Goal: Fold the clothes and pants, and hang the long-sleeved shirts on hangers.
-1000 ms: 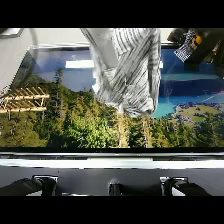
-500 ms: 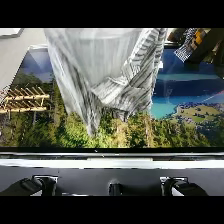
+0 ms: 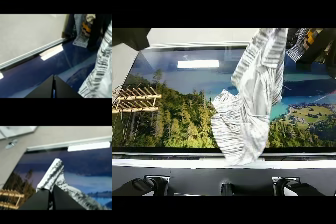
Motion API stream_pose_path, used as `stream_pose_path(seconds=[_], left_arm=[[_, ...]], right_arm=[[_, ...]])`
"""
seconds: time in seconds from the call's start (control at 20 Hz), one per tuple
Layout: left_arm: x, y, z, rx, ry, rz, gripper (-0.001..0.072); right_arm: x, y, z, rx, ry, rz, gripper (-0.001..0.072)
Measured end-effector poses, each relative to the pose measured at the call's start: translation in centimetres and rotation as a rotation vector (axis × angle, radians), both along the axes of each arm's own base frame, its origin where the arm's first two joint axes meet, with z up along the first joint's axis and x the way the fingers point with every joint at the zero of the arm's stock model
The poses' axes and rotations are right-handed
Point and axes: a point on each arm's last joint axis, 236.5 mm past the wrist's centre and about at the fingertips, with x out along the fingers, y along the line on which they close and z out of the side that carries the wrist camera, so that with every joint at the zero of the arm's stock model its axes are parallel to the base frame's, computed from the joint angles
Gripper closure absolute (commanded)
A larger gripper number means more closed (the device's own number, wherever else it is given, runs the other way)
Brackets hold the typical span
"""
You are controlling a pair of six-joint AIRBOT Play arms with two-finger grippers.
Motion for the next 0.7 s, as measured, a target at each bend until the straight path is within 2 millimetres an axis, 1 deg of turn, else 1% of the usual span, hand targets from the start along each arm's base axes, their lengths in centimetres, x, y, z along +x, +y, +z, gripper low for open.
stream_pose_path(seconds=[0.1, 0.15, 0.2, 0.3, 0.35, 0.4, 0.45, 0.5, 0.55, 0.6, 0.65, 0.7], left_arm=[[1.0, -1.4, -3.3, 0.021, 0.093, -0.012, 0.0688], [1.5, -1.8, -3.9, 0.006, 0.112, -0.008, 0.0688], [2.2, -2.4, -5.4, 0.0, 0.158, -0.002, 0.0688], [3.4, -3.6, -10.1, 0.004, 0.296, 0.01, 0.0687], [3.7, -4.1, -11.6, -0.016, 0.339, 0.013, 0.0683], [4.0, -4.7, -13.7, -0.02, 0.392, 0.013, 0.0657], [4.1, -5.3, -16.6, -0.012, 0.464, 0.012, 0.0545], [4.1, -5.9, -19.1, -0.015, 0.527, 0.011, 0.0418], [4.4, -6.6, -20.6, -0.047, 0.553, 0.009, 0.0345], [4.4, -7.0, -22.9, -0.058, 0.602, 0.01, 0.0305], [4.3, -7.4, -25.5, -0.06, 0.657, 0.015, 0.0306], [4.5, -7.9, -27.0, -0.083, 0.68, 0.017, 0.0306]], right_arm=[[-0.4, 0.7, -1.8, -0.026, 0.066, 0.04, 0.0681], [-0.3, 0.2, -3.0, -0.064, 0.098, 0.032, 0.0681], [-0.4, -0.1, -4.2, -0.097, 0.138, 0.027, 0.0681], [-1.2, -0.7, -7.1, -0.178, 0.23, 0.041, 0.0681], [-1.5, -1.4, -8.9, -0.229, 0.287, 0.038, 0.0681], [-1.7, -2.4, -10.6, -0.284, 0.338, 0.02, 0.0681], [-2.0, -3.4, -12.4, -0.334, 0.394, 0.011, 0.0681], [-2.2, -4.1, -14.1, -0.377, 0.441, 0.005, 0.0681], [-2.4, -4.7, -15.7, -0.411, 0.486, 0.005, 0.0681], [-2.7, -5.3, -17.4, -0.443, 0.534, 0.003, 0.0681], [-2.6, -5.9, -19.2, -0.472, 0.578, -0.004, 0.0681], [-2.6, -6.3, -20.8, -0.49, 0.614, -0.006, 0.0681]])
